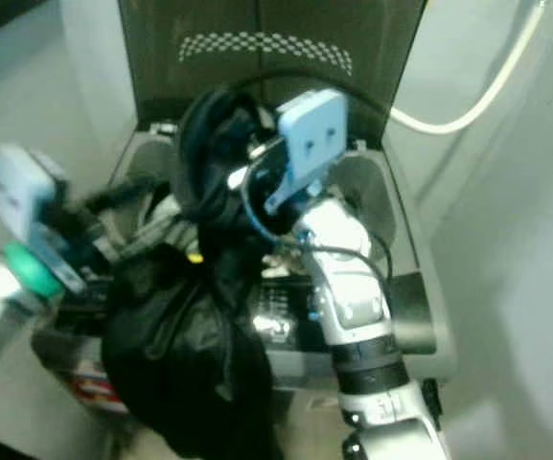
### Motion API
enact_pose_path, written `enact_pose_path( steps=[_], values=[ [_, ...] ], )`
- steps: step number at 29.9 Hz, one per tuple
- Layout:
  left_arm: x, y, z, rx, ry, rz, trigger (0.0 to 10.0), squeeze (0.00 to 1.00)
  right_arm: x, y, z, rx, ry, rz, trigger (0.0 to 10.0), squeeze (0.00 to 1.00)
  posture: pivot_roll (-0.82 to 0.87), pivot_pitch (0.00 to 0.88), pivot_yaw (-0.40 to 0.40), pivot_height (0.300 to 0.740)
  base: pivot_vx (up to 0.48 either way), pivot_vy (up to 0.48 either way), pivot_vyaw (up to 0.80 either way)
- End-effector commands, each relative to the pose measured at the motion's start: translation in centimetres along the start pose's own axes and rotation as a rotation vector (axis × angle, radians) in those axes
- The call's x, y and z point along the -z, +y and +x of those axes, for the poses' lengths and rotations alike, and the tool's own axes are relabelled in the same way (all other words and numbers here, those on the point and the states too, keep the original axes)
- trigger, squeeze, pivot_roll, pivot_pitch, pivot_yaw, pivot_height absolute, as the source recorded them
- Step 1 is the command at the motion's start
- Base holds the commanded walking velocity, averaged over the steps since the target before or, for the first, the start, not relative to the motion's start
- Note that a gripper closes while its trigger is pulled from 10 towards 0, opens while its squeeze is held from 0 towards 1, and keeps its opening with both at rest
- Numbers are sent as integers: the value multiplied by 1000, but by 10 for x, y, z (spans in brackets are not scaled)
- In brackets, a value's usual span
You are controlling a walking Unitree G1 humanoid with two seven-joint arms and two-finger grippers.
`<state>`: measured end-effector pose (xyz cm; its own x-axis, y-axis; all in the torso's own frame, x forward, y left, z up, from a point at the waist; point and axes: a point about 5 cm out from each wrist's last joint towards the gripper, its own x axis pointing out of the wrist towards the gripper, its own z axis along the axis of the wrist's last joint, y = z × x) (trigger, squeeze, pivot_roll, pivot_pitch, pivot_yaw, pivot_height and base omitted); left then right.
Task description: Clothes washing
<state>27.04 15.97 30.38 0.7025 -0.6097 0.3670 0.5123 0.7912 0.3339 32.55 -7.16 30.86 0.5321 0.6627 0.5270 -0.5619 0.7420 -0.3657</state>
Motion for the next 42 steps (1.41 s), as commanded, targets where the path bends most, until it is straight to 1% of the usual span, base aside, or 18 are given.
enact_pose_path(
  steps=[1, 3, 6, 8, 11, 15, 17, 21, 25, 27, 29, 35, 36, 37, 39, 40, 41, 42],
  values=[
    [1, 3, 1, -20, 6, 31, 10000, 0, 4, 2, -5, -35, 19, 18, 10000, 0, 116, 69, -9, 740, 0, 0, 0],
    [-2, 7, 4, -37, -6, 56, 10000, 0, 9, 1, -13, -62, 50, 25, 10000, 0, 119, 72, -12, 740, 0, 0, 0],
    [-3, -9, 6, 85, 2, 31, 10000, 0, 19, -29, -24, 184, 100, -33, 10000, 0, 86, 83, 11, 740, 0, 0, 0],
    [-2, -16, 5, 121, 12, 22, 10000, 0, 19, -36, -23, 253, 100, -47, 10000, 0, 82, 85, 14, 740, 0, 0, 0],
    [14, -19, 5, 21, 82, 55, 10000, 0, 27, -43, -6, 364, 133, -115, 10000, 0, 77, 92, 21, 740, 0, 0, 0],
    [15, -26, 5, 52, 82, 25, 10000, 0, 27, -40, 6, 338, 115, -69, 10000, 0, 78, 99, 18, 740, 0, 0, 0],
    [15, -35, 5, 86, 74, 1, 10000, 0, 27, -52, 30, 438, 141, -64, 10000, 0, 93, 114, 4, 740, 0, 0, 0],
    [12, -40, 1, 94, 69, -13, 10000, 0, 7, -88, 48, 708, 126, -59, 10000, 0, 110, 128, -6, 740, 0, 0, 0],
    [11, -43, -2, 94, 73, -16, 10000, 0, -19, -112, 51, 863, 53, -69, 10000, 0, 120, 135, -13, 740, 0, 0, 0],
    [11, -43, -2, 94, 73, -16, 10000, 0, -19, -112, 51, 863, 53, -69, 10000, 0, 120, 135, -13, 740, 0, 0, 0],
    [12, -46, -5, 81, 81, -15, 10000, 0, -53, -132, 54, 957, -62, -133, 10000, 0, 129, 141, -24, 740, 0, 0, 0],
    [11, -47, -7, 76, 86, -14, 10000, 0, -41, -118, 62, 788, -1, -200, 10000, 0, 131, 143, -26, 740, 0, 0, 0],
    [10, -45, -9, 79, 90, -30, 10000, 0, -21, -100, 63, 628, 62, -262, 10000, 0, 134, 145, -24, 740, 0, 0, 0],
    [10, -45, -9, 79, 90, -30, 10000, 0, -21, -100, 63, 628, 62, -262, 10000, 0, 134, 145, -24, 740, 0, 0, 0],
    [6, -43, -15, 107, 95, -65, 10000, 0, 14, -67, 59, 355, 150, -295, 10000, 0, 133, 146, -16, 740, 0, 0, 0],
    [6, -43, -15, 107, 95, -65, 10000, 0, 14, -67, 59, 355, 150, -295, 10000, 0, 133, 146, -16, 740, 0, 0, 0],
    [1, -42, -25, 171, 116, -97, 10000, 0, 43, -37, 47, 124, 206, -180, 10000, 0, 130, 145, -7, 740, 0, 0, 0],
    [1, -42, -25, 171, 116, -97, 10000, 0, 43, -37, 47, 124, 206, -180, 10000, 0, 130, 145, -7, 740, 0, 0, 0]
  ],
)
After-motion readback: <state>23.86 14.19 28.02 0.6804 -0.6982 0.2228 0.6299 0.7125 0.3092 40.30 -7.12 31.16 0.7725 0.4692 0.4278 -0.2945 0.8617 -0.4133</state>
